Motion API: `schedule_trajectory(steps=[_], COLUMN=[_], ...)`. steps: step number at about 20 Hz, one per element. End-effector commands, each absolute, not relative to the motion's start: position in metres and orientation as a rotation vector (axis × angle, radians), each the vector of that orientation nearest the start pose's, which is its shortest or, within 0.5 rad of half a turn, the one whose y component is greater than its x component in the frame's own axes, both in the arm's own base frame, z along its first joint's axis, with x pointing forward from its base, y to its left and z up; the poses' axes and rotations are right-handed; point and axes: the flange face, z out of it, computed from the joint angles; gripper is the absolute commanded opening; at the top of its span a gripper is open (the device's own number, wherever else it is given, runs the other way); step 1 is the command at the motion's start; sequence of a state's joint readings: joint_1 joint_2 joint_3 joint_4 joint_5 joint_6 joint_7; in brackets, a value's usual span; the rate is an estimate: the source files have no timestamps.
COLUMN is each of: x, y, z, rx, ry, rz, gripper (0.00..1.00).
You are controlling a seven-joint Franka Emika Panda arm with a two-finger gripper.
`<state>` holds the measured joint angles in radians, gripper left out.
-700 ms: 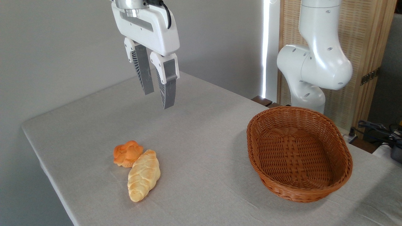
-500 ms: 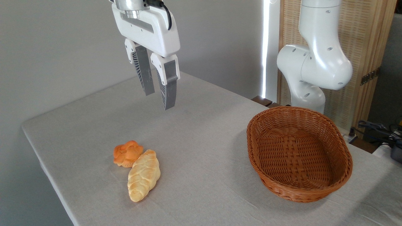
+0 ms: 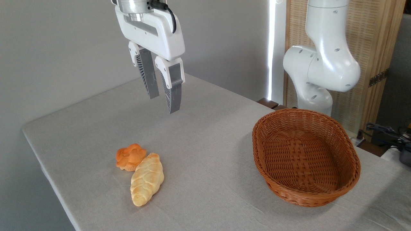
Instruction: Put bread into the basket
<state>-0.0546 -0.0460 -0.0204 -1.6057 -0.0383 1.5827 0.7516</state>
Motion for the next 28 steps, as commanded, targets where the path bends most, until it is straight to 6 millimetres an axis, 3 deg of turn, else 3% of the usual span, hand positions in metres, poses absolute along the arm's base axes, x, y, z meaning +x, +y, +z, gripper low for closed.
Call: schedule_trajectory(steps=[1,7,10,13,16,25,26,28], x=[0.538,0.566,0.577,0.584,0.59,0.6,0.6,0.601], y=[-0.053,-0.089,-0.121,-0.146,-0.163,-0.187,-0.19,-0.19], z=[0.614,0.559,0.51,0.478,0.464,0.435,0.434,0.43], rx=[-2.94,-2.855,-2.835,-2.832,-2.869,-2.891,-2.89,-2.883], ry=[1.267,1.334,1.425,1.474,1.473,1.472,1.464,1.47], rz=[-0.058,-0.26,-0.184,-0.154,-0.195,-0.255,-0.262,-0.251], gripper=[1.0,1.0,1.0,1.0,1.0,1.0,0.99,0.82])
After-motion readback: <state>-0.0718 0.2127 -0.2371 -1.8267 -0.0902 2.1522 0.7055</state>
